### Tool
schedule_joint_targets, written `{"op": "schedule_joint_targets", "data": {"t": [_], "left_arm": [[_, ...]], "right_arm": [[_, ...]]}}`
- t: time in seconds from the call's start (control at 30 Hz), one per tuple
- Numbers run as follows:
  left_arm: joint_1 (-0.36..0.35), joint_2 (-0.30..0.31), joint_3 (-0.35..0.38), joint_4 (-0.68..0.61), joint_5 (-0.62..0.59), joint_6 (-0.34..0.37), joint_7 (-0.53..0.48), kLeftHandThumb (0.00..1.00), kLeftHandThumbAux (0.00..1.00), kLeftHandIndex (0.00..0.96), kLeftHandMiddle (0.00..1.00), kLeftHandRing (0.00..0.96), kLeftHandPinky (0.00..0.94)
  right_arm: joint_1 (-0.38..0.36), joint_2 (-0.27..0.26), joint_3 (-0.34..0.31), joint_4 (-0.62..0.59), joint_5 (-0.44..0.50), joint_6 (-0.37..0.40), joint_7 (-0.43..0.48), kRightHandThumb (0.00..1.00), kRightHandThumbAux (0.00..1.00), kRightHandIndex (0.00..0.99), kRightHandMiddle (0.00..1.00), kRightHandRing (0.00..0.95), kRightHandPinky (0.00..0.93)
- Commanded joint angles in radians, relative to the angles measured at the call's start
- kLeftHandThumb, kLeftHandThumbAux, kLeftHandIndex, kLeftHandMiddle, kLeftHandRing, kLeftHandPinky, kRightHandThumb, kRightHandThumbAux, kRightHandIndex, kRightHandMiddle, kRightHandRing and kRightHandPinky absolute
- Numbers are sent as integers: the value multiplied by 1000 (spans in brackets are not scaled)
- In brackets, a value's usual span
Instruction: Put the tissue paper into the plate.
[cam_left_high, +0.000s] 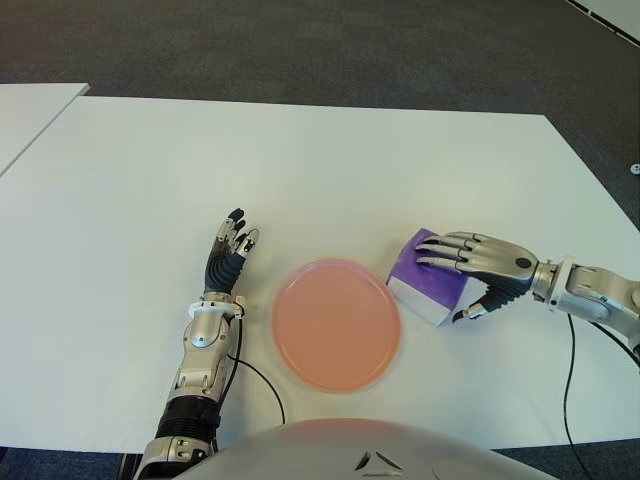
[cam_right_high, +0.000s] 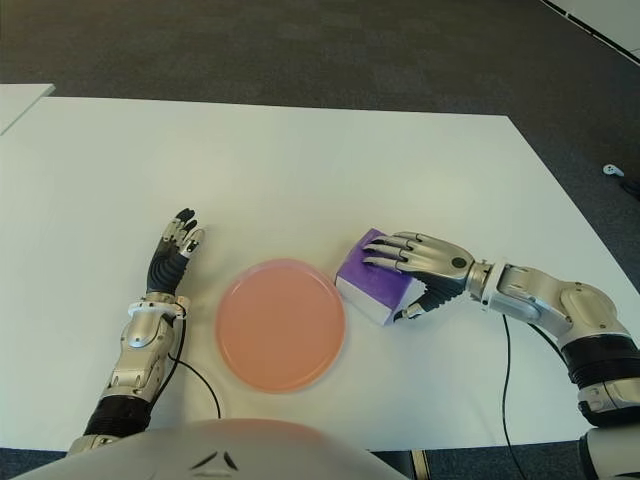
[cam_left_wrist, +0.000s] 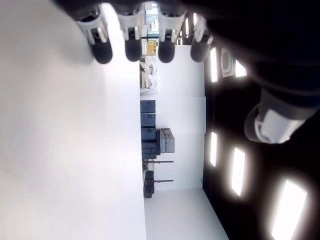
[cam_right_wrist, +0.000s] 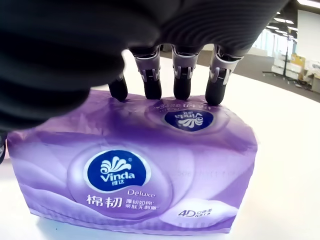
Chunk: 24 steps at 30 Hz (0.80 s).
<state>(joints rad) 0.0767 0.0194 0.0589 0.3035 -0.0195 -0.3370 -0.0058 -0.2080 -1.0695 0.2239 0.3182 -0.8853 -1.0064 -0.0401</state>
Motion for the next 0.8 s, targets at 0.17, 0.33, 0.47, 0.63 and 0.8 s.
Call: {"op": "schedule_joint_targets", "data": {"t": [0.17,0.33,0.47,0.63,0.8], "left_arm": [[30,-10,-7,29,8,31,6,0,481,0,0,0,0],[34,-12,-6,23,10,34,10,0,482,0,0,0,0],[38,-12,-4,23,4,33,6,0,485,0,0,0,0],[40,-13,1,28,-2,23,5,0,493,0,0,0,0],[43,-11,1,29,1,14,5,0,498,0,0,0,0]], "right_arm": [[-30,79,89,48,-114,39,-60,372,288,0,0,0,0],[-21,117,202,160,-311,129,-309,396,295,0,0,0,0],[-45,142,294,223,-414,201,-444,415,303,0,0,0,0],[-96,157,390,292,-485,254,-554,437,316,0,0,0,0],[-140,165,476,355,-533,305,-653,452,338,0,0,0,0]]}}
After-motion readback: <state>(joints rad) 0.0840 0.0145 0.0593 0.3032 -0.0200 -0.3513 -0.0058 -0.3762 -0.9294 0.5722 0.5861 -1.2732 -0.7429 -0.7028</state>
